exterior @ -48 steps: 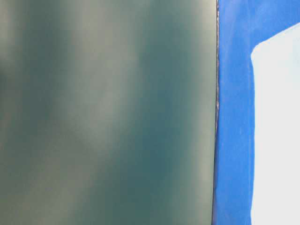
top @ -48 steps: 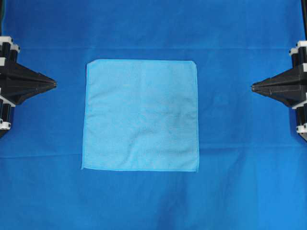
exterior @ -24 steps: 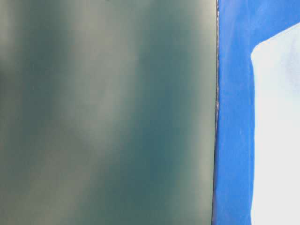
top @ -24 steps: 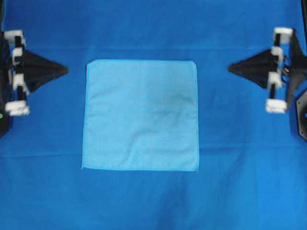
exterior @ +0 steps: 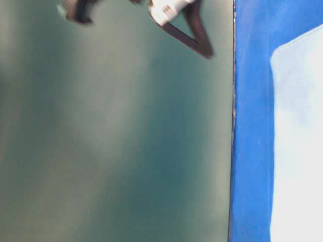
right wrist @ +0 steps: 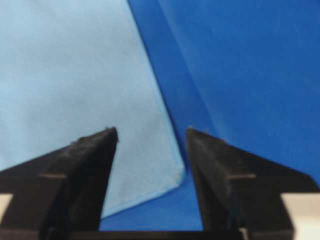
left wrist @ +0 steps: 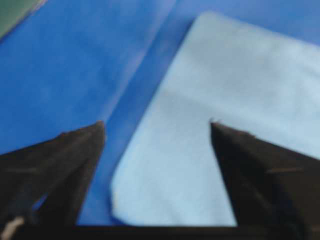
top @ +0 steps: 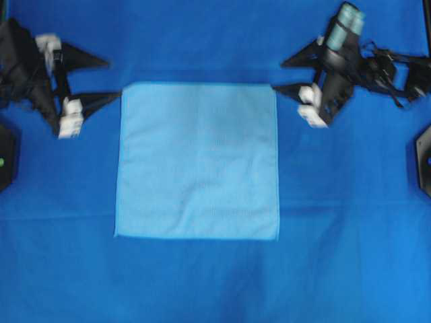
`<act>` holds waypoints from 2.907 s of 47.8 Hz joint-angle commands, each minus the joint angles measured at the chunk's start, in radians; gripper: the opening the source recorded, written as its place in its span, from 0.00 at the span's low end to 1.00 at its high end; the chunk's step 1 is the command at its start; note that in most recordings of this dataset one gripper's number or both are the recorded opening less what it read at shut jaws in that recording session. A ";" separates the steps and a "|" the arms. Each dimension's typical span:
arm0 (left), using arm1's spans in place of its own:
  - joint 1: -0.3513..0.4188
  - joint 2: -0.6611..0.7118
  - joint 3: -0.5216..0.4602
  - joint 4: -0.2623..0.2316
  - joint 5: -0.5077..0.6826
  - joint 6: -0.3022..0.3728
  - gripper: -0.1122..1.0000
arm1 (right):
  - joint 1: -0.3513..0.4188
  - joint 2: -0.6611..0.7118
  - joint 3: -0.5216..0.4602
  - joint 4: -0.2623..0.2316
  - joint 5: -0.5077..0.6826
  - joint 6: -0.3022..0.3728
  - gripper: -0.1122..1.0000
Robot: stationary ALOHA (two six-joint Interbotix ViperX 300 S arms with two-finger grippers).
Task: Fold the light blue towel.
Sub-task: 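Move both grippers to the towel's far corners and grasp them, then pull both far corners toward the near edge, folding the towel in half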
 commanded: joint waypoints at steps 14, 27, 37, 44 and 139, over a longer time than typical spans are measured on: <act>0.067 0.379 -0.052 -0.002 -0.179 -0.002 0.88 | -0.052 0.222 -0.094 -0.012 -0.009 -0.005 0.61; 0.083 0.522 -0.098 -0.002 -0.183 -0.002 0.86 | -0.052 0.305 -0.114 -0.012 -0.012 -0.003 0.61; 0.084 0.526 -0.094 -0.002 -0.158 -0.002 0.68 | -0.048 0.316 -0.115 -0.014 -0.009 -0.005 0.50; 0.080 0.528 -0.098 -0.002 -0.121 0.006 0.30 | -0.044 0.316 -0.114 -0.014 -0.006 -0.006 0.14; -0.647 0.225 -0.058 -0.006 0.135 -0.218 0.11 | 0.497 0.135 -0.075 0.055 0.160 0.305 0.11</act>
